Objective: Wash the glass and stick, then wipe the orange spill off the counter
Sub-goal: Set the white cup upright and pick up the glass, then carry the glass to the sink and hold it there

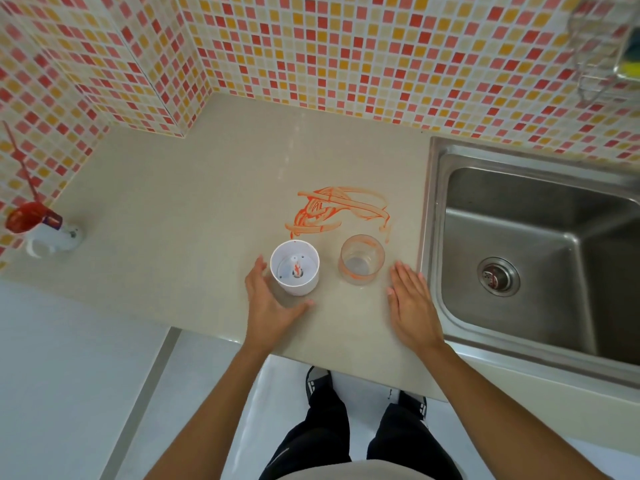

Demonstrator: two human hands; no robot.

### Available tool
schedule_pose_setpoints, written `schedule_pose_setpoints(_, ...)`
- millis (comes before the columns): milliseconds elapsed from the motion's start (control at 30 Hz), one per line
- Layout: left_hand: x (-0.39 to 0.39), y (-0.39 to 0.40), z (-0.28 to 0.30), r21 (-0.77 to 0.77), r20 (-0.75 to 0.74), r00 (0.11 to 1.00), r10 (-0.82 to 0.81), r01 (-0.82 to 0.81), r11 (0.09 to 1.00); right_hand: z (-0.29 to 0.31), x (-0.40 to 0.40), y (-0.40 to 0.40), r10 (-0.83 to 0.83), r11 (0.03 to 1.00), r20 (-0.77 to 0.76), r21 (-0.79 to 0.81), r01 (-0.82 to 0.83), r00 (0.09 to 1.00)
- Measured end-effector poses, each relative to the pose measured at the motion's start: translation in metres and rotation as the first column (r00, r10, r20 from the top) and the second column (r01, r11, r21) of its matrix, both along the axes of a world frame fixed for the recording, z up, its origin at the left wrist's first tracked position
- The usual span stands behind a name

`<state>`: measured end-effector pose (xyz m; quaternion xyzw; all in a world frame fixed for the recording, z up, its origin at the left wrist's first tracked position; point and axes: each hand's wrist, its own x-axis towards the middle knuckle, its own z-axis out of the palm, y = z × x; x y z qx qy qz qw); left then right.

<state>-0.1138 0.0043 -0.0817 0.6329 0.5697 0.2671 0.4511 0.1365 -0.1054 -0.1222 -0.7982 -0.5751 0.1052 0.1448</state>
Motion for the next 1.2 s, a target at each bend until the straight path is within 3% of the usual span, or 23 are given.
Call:
schedule_pose_setpoints(100, -0.006, -0.053, -0.002, 0.126, -0.029, 0.997, 0.075, -0.071, 0.989, 0.001, 0.006, -0.006, -0.032, 0.999, -0.023, 0.031, 0.032, 0.999)
schedule_pose_setpoints(233, 0.012, -0.08, -0.01, 0.132, -0.114, 0.972, -0.207, 0.221, 0.966, 0.0, 0.022, -0.022, -0.081, 0.996, -0.002, 0.049, 0.081, 0.997)
schedule_pose_setpoints(333, 0.053, -0.071, -0.009, 0.091, -0.107, 0.96, -0.26, 0.269, 0.959, 0.0, 0.035, -0.032, -0.108, 0.994, 0.022, 0.025, 0.107, 0.994)
schedule_pose_setpoints(467, 0.107, -0.057, -0.003, 0.041, 0.026, 0.991, -0.131, 0.13, 0.991, -0.001, 0.043, -0.043, -0.12, 0.993, 0.023, -0.016, 0.12, 0.993)
schedule_pose_setpoints(633, 0.138, -0.036, -0.008, 0.092, 0.095, 0.994, 0.046, -0.055, 0.994, 0.0, 0.042, -0.043, -0.101, 0.994, -0.028, -0.045, 0.1, 0.994)
schedule_pose_setpoints(867, 0.149, -0.019, -0.008, 0.075, 0.057, 0.989, 0.137, -0.141, 0.987, 0.003, 0.068, -0.079, -0.028, 0.989, -0.024, -0.145, 0.024, 0.999)
schedule_pose_setpoints(1000, 0.165, -0.035, 0.007, 0.14, 0.048, 0.998, -0.039, 0.032, 0.99, 0.005, 0.109, -0.124, -0.08, 0.968, 0.048, -0.235, 0.089, 0.996)
schedule_pose_setpoints(1200, 0.233, -0.066, 0.031, 0.219, -0.159, 0.91, -0.382, 0.41, 0.885, 0.013, 0.181, -0.179, -0.214, 0.912, 0.091, -0.337, 0.232, 0.973)
